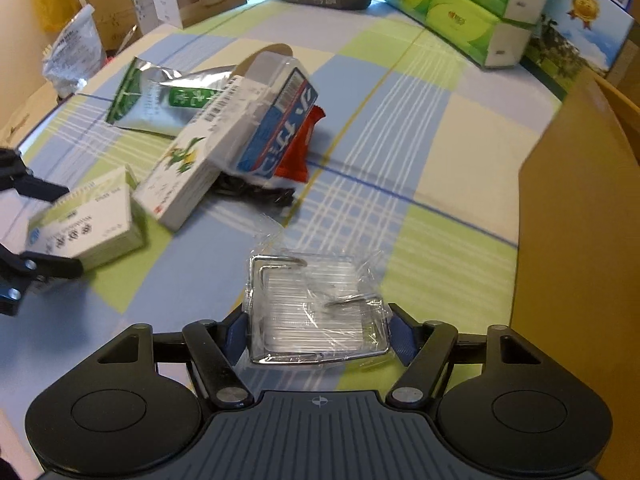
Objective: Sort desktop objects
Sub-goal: 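Grasp the bagged soap dish with the right tool while the left grasps the Mecobalamin box, then carry the soap dish and Mecobalamin box into the cardboard box and release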
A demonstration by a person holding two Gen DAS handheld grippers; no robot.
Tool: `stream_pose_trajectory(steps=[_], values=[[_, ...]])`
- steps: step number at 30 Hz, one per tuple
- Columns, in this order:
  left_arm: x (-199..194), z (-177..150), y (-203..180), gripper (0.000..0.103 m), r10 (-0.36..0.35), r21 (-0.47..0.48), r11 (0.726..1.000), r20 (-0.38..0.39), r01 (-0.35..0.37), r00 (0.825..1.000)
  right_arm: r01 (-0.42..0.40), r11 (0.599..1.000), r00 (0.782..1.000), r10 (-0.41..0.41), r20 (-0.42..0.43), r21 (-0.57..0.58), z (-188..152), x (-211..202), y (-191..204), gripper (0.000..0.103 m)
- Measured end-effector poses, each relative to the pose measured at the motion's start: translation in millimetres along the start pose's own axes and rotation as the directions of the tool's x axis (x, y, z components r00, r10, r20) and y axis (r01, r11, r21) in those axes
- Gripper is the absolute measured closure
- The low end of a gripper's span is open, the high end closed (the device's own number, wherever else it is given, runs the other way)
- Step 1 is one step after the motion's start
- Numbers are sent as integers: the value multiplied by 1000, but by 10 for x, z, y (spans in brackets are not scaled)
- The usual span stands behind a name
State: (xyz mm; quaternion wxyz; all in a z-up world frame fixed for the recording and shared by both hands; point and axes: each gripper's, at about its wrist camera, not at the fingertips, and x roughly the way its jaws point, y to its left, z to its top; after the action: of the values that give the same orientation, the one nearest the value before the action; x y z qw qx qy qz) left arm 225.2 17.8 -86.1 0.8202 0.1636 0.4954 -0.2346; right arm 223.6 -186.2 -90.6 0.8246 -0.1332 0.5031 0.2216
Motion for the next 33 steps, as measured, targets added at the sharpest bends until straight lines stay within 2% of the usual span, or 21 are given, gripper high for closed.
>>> stream_pose_trajectory(steps=[10,14,22,33], values=[[-318,-187,-293,34,60,-143,988,23,-56,998,-23,998,997,18,69,65,-348,-541,292,36],[-552,-181,-436,34,91,-165,983,51,-82,995,-28,995,993,17,113,95,-456,-796,364,36],[-1041,-151,-724,34,110,-252,965,118,-77,987,-36,986,982,6,188,160,-732,-1316,402,36],[-1497,-161,-1211,34,139,-251,964,193,-88,971,-21,977,965,-35,260,211,-1155,-1933,318,36]])
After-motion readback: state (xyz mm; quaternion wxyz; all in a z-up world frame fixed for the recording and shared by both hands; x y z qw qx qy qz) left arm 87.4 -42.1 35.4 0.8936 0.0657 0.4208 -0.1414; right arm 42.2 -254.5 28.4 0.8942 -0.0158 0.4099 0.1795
